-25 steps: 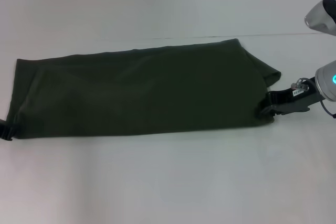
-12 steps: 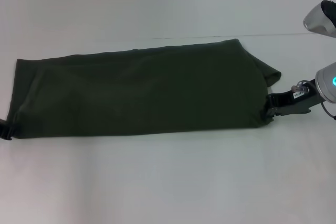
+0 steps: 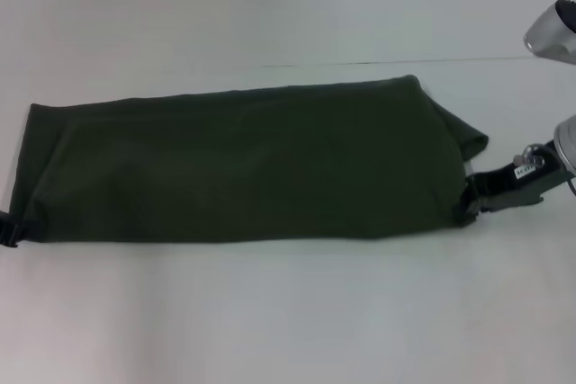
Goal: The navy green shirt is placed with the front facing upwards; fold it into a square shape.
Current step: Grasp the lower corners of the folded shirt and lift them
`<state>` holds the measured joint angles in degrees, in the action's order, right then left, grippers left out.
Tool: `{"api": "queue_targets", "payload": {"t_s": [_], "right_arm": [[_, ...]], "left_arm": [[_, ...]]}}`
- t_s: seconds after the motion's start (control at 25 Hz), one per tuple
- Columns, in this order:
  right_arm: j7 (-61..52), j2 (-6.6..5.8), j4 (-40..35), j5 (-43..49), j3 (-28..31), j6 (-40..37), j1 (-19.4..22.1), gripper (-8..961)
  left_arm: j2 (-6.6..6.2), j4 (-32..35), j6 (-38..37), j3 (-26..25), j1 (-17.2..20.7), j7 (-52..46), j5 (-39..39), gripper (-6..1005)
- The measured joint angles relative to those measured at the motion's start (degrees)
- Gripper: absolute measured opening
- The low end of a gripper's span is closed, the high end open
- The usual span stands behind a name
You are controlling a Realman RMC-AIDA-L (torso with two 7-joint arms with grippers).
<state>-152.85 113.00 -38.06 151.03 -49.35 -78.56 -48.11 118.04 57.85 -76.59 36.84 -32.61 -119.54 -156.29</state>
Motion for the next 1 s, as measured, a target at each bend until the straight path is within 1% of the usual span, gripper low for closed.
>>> {"api": "queue_targets", "payload": {"t_s": [0.16,0.4,0.64,0.84,1.0], "right_arm": [[1.4,0.05,-1.8,0.1,-0.1,-6.0,0.6,11],[3.6,0.15,-3.6,0.2,-0.6,-14.9,2.2,12],[5.4,0.11,-3.6,0.3,-3.6,-22.8,4.3,12],[7.4,-0.29,-4.5,1.2,-3.9,-28.8,5.5,12],[7.6,-0.17,-6.7,3.5,-3.6,-30.7,6.1,12]], "left_arm": [[-0.48,1.7,-4.2,-0.6,-0.1,-1.3,-2.5,18],[-0.84,4.2,-11.2,-1.0,-0.3,-2.3,-7.0,18],[-2.47,5.8,-22.1,-2.9,-0.4,-2.3,-7.3,18],[-3.97,6.5,-31.5,-4.2,-0.5,-2.1,-7.4,17],[-4.26,6.5,-33.1,-4.4,-0.5,-2.4,-7.4,17]]}}
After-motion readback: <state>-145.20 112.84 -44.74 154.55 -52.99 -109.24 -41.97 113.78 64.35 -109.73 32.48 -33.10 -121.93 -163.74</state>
